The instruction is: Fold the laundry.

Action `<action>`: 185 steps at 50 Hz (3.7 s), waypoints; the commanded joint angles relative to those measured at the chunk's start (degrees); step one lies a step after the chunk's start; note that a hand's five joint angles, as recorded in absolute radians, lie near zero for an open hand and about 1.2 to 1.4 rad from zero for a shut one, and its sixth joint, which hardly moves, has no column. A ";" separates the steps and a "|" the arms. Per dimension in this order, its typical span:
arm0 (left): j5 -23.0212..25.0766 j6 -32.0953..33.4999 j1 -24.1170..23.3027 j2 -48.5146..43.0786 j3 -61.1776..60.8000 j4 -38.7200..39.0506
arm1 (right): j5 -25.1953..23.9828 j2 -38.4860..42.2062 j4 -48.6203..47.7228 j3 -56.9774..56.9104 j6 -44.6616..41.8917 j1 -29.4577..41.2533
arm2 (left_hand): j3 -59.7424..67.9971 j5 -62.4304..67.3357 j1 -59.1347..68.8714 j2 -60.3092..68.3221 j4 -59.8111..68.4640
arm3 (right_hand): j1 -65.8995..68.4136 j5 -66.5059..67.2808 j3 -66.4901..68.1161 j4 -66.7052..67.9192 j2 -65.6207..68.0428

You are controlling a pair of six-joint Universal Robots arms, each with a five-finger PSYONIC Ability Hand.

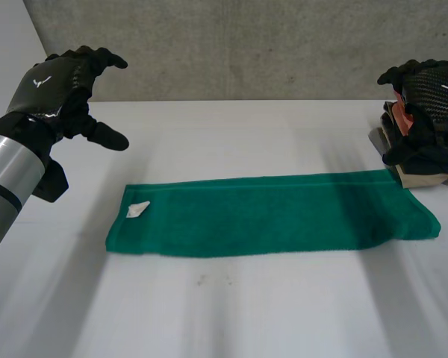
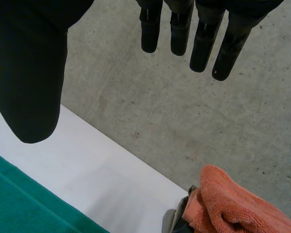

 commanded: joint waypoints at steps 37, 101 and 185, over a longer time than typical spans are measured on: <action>-3.26 15.40 -16.25 -12.44 3.85 4.84 | -13.54 18.72 1.12 5.80 -20.46 -21.28 | -8.28 -7.37 -9.30 -8.10 -7.76 | 1.47 -4.16 -1.68 -1.61 -1.39; -3.78 16.37 2.37 -0.49 -1.86 4.14 | -8.96 34.43 -16.53 -17.21 -36.64 31.76 | -8.45 -7.54 -9.47 -8.27 -7.92 | 65.16 59.53 62.02 62.08 62.31; -15.21 24.72 -16.17 -29.50 10.10 2.21 | 5.79 25.05 -7.23 3.87 -23.00 14.05 | -4.07 -3.16 -5.09 -3.89 -3.55 | 65.16 59.53 62.02 62.08 62.31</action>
